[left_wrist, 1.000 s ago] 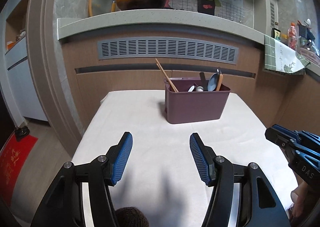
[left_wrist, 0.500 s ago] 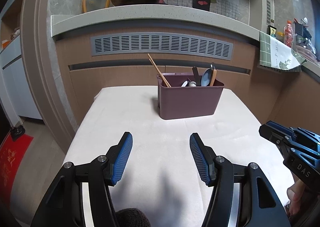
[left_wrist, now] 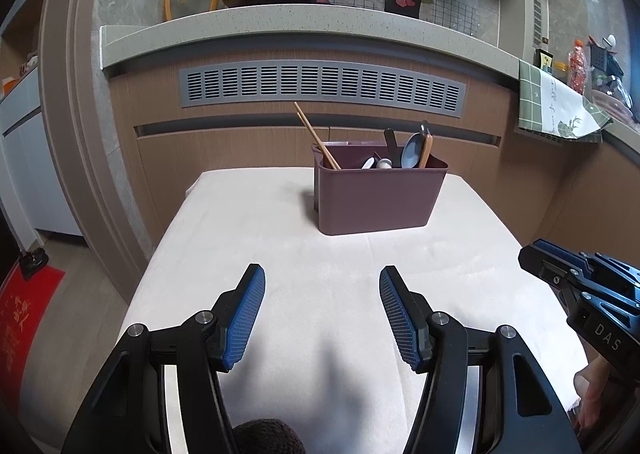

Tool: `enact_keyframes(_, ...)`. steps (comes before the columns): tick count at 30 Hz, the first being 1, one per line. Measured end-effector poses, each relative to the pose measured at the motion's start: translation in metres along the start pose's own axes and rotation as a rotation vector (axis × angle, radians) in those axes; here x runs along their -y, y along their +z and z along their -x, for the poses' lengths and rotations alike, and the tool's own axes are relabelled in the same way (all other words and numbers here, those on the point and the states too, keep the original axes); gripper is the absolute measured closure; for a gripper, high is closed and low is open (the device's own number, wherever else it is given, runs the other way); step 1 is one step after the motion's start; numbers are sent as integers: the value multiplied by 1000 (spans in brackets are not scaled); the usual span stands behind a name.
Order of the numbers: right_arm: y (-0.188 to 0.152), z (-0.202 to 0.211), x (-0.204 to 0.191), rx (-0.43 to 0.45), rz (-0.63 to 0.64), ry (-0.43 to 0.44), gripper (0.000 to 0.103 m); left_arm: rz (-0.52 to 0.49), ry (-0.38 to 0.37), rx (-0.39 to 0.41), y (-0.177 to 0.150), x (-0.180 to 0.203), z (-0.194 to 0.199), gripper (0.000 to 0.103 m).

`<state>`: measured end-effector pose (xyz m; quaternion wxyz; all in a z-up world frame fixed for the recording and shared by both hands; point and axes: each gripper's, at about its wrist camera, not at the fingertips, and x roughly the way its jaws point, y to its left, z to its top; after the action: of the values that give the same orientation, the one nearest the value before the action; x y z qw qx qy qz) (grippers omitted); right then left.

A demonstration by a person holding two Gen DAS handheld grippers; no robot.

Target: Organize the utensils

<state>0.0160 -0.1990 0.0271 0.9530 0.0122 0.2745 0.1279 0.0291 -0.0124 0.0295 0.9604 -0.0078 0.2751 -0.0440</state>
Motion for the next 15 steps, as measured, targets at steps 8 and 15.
enact_keyframes(8,0,0,0,0,0,-3,83,3,1,-3,-1,0,-1,43)
enact_keyframes(15,0,-1,1,-4,-1,-3,83,-1,-2,-10,-3,0,-2,43)
